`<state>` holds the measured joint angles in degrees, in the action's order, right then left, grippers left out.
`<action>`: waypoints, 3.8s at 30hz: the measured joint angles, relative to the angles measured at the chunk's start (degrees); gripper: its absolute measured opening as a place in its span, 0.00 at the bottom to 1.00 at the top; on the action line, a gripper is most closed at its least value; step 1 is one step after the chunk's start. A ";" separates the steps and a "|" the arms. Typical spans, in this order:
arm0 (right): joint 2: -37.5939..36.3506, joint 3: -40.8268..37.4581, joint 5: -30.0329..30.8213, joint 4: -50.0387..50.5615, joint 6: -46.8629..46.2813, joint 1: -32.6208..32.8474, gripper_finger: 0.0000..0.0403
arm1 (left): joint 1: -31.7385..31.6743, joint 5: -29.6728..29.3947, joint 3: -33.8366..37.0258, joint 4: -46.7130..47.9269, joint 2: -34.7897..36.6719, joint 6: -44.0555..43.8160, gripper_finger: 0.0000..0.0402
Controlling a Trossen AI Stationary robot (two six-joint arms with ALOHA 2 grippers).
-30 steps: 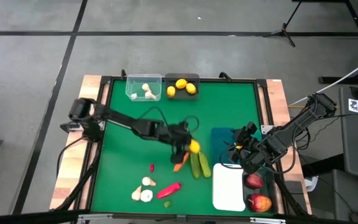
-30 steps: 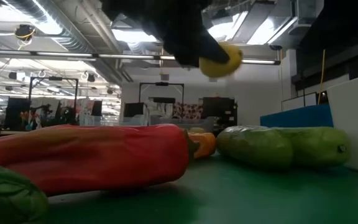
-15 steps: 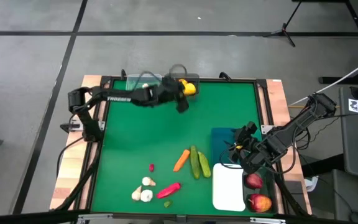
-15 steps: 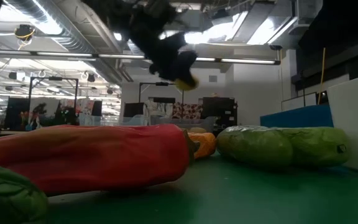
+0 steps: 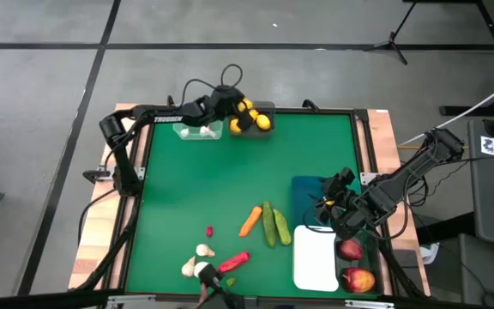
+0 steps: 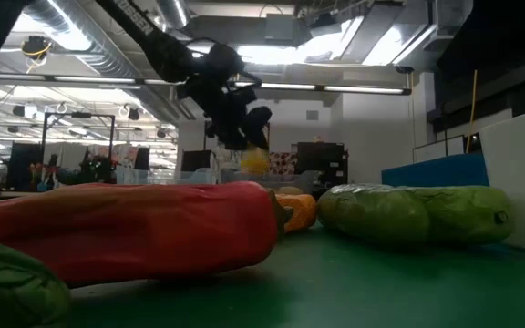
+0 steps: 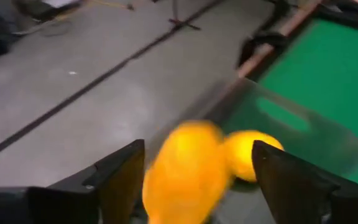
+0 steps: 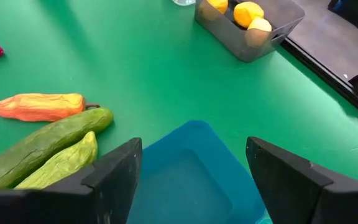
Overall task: Sort produce into baskets
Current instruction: Put the yellow lemon into the top black bin, then put the green cucumber into the blue bin
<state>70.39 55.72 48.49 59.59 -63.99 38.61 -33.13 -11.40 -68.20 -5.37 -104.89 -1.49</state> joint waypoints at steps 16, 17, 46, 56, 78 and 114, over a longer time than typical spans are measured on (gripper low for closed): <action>3.18 0.00 -7.25 -26.56 19.76 -3.88 0.72 | 14.82 12.43 0.00 16.23 12.78 -8.04 0.84; 4.28 0.07 -8.83 -30.57 21.76 -5.11 0.72 | 16.64 12.12 0.00 17.19 14.83 -8.43 0.84; 47.69 40.26 -30.25 3.76 3.31 -14.25 0.72 | 41.04 -15.47 0.11 29.70 36.49 -10.43 0.84; 47.95 40.19 -32.94 1.86 -2.27 -14.21 0.72 | 41.04 -15.47 0.11 30.41 36.24 -10.69 0.83; 54.27 40.67 -37.52 0.79 3.46 -15.04 0.40 | 41.04 -15.45 0.11 30.45 36.16 -11.85 0.83; 23.80 12.11 -24.68 13.79 -9.20 -19.22 0.56 | 40.90 -15.89 2.27 34.30 35.25 -14.80 0.83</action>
<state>94.19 67.84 23.81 73.38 -73.19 19.39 7.77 -27.29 -65.93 28.92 -69.64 -16.29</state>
